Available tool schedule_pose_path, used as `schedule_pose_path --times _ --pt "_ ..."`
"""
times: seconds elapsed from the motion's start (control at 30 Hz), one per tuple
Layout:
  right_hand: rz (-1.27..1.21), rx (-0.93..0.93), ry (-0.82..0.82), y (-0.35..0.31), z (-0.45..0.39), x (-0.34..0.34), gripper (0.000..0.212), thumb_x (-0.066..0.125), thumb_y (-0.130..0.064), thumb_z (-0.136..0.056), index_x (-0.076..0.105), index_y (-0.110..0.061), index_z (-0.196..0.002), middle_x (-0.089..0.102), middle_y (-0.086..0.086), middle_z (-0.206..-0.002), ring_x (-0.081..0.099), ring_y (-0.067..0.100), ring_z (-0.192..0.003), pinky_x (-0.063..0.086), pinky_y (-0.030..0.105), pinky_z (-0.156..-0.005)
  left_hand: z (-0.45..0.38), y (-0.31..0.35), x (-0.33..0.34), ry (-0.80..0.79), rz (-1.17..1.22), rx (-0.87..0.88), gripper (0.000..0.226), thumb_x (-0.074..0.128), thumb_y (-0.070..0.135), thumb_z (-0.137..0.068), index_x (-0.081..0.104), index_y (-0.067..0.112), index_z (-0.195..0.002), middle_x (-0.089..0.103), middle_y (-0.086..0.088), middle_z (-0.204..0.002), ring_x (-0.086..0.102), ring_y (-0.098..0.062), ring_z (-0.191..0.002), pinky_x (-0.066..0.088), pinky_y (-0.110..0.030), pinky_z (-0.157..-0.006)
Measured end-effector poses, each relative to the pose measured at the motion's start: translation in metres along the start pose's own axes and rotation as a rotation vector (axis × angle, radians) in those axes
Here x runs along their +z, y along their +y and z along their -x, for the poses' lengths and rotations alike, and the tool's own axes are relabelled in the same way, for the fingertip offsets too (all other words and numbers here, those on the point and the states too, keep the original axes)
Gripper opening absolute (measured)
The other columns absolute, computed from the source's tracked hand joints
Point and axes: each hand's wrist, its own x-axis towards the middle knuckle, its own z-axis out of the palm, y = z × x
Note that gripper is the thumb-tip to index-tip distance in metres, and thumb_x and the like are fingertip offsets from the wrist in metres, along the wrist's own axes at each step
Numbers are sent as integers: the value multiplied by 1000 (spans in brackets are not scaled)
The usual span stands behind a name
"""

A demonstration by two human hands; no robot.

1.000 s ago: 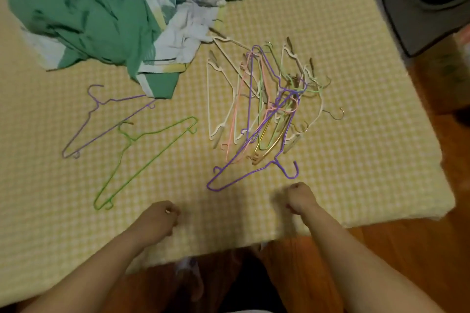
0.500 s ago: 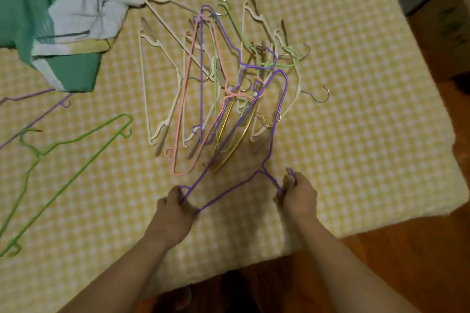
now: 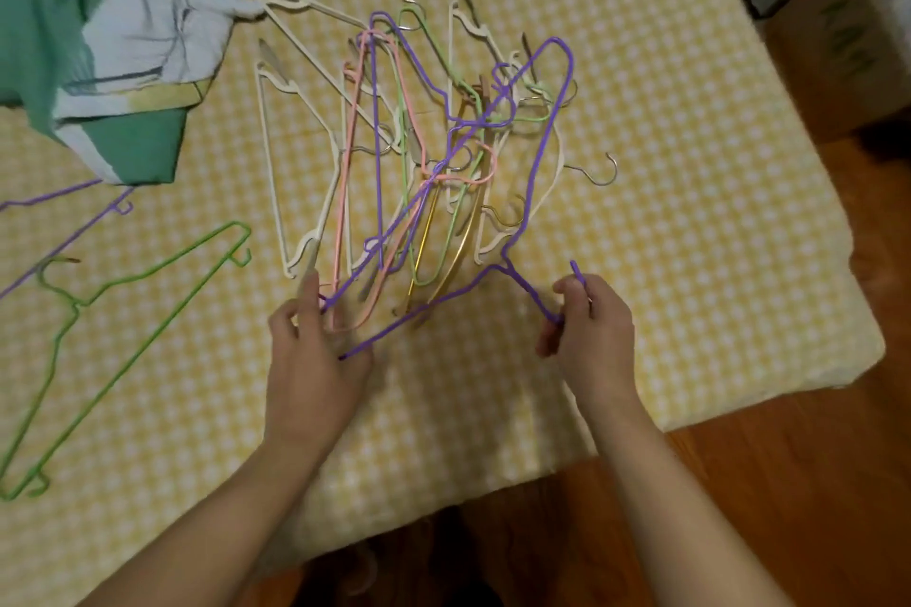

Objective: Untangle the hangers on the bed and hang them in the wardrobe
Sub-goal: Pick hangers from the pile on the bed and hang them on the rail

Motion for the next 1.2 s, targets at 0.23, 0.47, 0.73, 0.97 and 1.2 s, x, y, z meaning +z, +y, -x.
schedule_pose_path --times 0.23,0.47,0.73,0.97,1.2 --pt "-314 133 -412 -38 4 72 38 35 -26 -108 62 -1 -101 57 10 -60 56 24 -47 52 31 -52 -3 -61 -47 81 -95 -228 56 78 29 -74 50 27 -122 55 -1 -90 55 -27 -80 40 -36 -66" --pt "265 187 -458 7 -2 169 29 50 -15 -94 65 -17 -70 64 3 -56 67 23 -47 61 42 -54 37 -125 -87 318 66 -481 55 81 21 -74 50 16 -120 54 -13 -112 54 -30 -99 47 -47 -84" --pt "560 190 -427 59 -34 249 59 37 -53 -70 70 -11 -95 74 12 -86 72 34 -80 60 45 -77 69 -139 -88 338 117 -643 56 81 15 -75 52 7 -122 49 -19 -124 52 -36 -111 44 -48 -98" --pt "419 114 -336 3 11 224 30 41 -25 -88 67 -12 -96 72 9 -91 68 31 -89 51 35 -76 75 -129 -98 318 152 -661 53 77 18 -78 52 12 -124 44 -9 -131 50 -29 -112 42 -44 -93" --pt "-276 84 -253 -76 76 129 21 43 -20 -101 61 -12 -93 69 10 -88 67 33 -74 51 32 -53 87 -69 -137 280 332 -641 37 72 31 -83 57 21 -116 55 0 -125 54 -21 -105 46 -40 -89"
